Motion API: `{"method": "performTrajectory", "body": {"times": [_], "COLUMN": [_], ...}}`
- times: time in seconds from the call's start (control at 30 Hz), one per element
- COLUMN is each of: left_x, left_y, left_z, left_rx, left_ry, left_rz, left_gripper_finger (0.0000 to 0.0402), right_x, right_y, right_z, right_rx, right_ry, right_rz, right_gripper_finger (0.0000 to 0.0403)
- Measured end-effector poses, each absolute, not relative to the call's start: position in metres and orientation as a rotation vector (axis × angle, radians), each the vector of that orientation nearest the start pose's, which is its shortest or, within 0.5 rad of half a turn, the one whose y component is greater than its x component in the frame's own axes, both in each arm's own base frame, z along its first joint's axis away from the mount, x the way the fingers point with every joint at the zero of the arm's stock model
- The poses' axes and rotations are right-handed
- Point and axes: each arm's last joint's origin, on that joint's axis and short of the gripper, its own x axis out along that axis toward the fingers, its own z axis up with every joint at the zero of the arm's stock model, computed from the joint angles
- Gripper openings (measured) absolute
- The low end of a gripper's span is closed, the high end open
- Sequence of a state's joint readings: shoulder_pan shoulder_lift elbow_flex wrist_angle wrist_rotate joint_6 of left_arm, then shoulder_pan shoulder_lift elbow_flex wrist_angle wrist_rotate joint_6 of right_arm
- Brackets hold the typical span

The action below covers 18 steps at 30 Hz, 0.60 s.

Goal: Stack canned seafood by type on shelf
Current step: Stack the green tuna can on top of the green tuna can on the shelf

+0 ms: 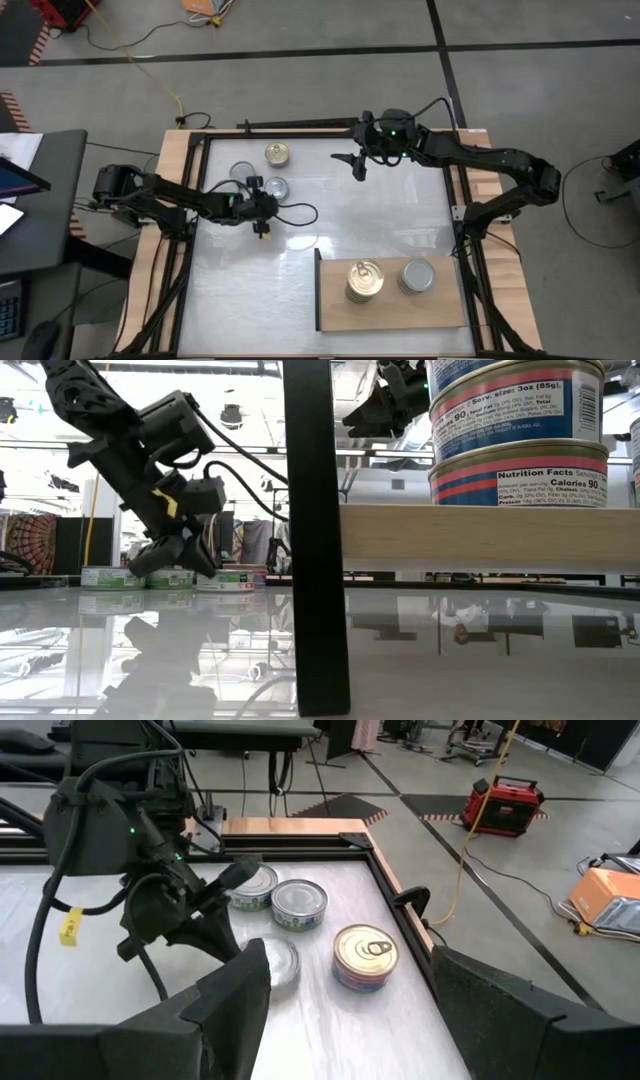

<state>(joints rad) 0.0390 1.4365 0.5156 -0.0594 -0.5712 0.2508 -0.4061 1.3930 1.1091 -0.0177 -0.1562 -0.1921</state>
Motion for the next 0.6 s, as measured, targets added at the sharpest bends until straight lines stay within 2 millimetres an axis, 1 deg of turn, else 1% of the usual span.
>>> {"method": "performTrajectory", "body": {"times": [0.07,0.4,0.47,0.6], "left_x": [0.232,0.227,0.226,0.226], "left_y": [0.023,0.018,0.015,0.012], "left_z": [0.131,0.127,0.126,0.127], "left_rx": [0.474,0.374,0.355,0.341], "left_ry": [1.028,1.073,1.095,1.113], "left_rz": [0.436,0.423,0.384,0.364], "left_gripper_finger": [0.0008,0.0002,0.0001,0.0001], "right_x": [0.293,0.293,0.293,0.293], "right_y": [-0.121,-0.121,-0.121,-0.121], "right_z": [0.324,0.323,0.323,0.323], "right_rx": [-0.106,-0.104,-0.104,-0.103], "right_ry": [0.313,0.318,0.318,0.32], "right_rz": [-0.219,-0.218,-0.219,-0.218], "right_gripper_finger": [0.0302,0.0302,0.0302,0.0302]}}
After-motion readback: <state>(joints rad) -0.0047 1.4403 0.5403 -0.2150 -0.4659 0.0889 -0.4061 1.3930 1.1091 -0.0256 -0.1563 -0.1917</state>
